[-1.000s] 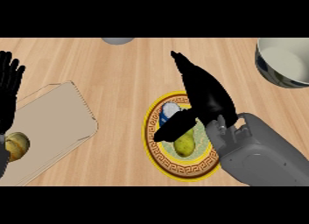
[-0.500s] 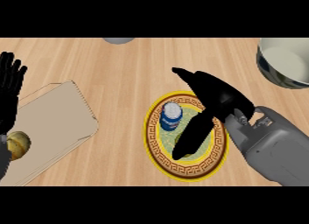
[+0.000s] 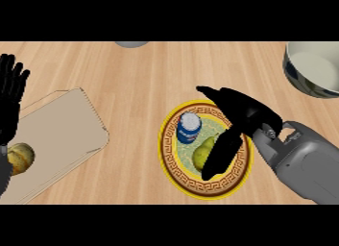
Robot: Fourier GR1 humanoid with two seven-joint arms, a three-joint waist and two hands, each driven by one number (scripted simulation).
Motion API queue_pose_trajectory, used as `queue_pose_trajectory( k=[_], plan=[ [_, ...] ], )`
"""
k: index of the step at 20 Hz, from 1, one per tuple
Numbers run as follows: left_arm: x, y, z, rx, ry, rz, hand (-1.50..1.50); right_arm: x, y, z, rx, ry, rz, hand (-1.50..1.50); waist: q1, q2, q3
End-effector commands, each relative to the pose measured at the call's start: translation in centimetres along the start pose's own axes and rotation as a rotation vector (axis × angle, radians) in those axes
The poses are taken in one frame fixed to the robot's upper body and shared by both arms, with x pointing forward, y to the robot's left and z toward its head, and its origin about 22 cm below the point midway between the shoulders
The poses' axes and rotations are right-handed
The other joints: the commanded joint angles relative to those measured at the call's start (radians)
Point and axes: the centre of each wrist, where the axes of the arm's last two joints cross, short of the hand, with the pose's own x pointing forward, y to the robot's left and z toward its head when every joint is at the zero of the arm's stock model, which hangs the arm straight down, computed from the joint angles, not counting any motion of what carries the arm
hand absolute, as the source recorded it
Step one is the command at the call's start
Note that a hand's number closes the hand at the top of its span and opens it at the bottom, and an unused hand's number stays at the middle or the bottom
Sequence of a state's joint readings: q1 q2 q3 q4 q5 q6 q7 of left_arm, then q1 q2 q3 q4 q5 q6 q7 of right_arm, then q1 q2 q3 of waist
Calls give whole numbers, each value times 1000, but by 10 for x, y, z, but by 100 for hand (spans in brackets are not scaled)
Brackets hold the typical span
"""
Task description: Pick the pear from the plate and place it in the bowl
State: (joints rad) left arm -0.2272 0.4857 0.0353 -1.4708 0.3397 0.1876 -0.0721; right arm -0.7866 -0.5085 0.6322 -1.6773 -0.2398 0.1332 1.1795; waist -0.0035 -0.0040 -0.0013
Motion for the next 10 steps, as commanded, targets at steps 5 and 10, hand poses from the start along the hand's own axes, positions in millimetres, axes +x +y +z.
queue_pose_trajectory(
  k=[5,10],
  plan=[
    [-12,-2,5,-5,2,7,0,-13,4,-18,34,215,1,-150,4,3,0],
    [2,11,14,-14,23,8,0,-37,35,-33,58,240,14,-150,12,2,1]
  ],
)
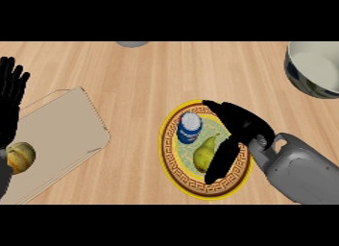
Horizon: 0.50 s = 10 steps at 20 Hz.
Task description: Pick the pear from the plate and place it in the bowl
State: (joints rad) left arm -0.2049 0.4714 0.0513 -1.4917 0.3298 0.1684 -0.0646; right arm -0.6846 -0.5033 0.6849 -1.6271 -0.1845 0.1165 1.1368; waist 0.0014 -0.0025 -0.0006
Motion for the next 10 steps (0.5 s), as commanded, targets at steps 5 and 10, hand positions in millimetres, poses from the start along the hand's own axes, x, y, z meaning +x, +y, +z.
queue_pose_trajectory(
  k=[5,10],
  plan=[
    [14,-11,-5,-2,-8,-19,0,-21,26,-3,1,110,11,-150,-4,0,1],
    [-3,-1,-7,8,-19,3,0,-22,37,-3,-12,48,2,-150,-4,1,0]
  ],
)
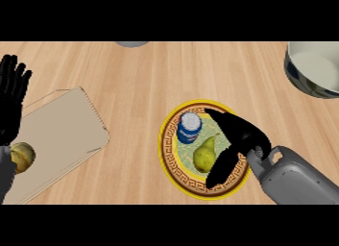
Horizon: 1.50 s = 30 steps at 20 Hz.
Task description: Pick the pear from the plate and place it in the bowl
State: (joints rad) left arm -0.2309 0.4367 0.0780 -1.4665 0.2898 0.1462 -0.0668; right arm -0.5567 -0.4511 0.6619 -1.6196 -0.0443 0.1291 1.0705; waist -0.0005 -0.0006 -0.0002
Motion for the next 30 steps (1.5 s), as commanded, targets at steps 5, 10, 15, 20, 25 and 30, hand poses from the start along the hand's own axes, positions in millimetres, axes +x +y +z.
queue_pose_trajectory(
  k=[5,10,15,20,25,30],
  plan=[
    [0,9,8,3,0,-9,0,-1,15,-3,29,75,52,-150,2,-1,0],
    [-1,-2,5,-1,12,0,0,-12,35,-15,32,82,41,-150,0,-1,0],
    [17,2,-20,-4,3,-6,0,6,37,-29,43,85,21,-150,1,0,0],
    [18,3,1,-17,4,-12,0,-23,42,-59,74,145,43,-150,8,0,1],
    [5,-2,0,-1,3,-4,0,-21,49,-46,76,162,37,-150,1,-1,0],
    [1,-6,5,-14,14,21,0,-45,55,-69,11,88,60,150,4,1,0]
  ],
)
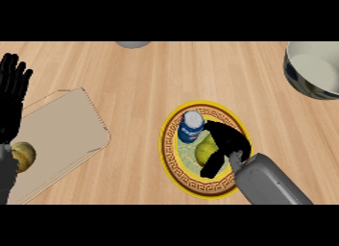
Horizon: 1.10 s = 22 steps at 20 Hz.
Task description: Pick the pear from the plate and place it in the bowl
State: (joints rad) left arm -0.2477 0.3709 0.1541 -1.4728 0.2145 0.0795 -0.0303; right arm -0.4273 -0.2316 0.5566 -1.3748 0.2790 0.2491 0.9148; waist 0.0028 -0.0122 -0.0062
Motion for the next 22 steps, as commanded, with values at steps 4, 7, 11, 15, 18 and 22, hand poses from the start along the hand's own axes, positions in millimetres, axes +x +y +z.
queue_pose_trajectory(
  k=[4,7,11,15,18,22],
  plan=[
    [-20,-9,1,-15,5,-3,0,-2,19,-16,-60,-12,34,150,-3,14,6],
    [4,0,-10,-9,-18,-14,0,-18,16,-4,-61,-26,57,150,-6,12,6],
    [-5,21,9,-13,6,-3,0,-10,-11,-8,-122,-32,54,150,1,12,6],
    [-14,19,12,58,26,-9,0,-150,-101,22,-284,94,156,150,-66,9,9],
    [-7,22,7,82,19,-19,0,-192,-145,43,-393,198,179,150,-110,11,18],
    [-7,33,12,103,16,-37,0,-246,-201,90,-511,216,209,150,-108,9,21]
  ],
)
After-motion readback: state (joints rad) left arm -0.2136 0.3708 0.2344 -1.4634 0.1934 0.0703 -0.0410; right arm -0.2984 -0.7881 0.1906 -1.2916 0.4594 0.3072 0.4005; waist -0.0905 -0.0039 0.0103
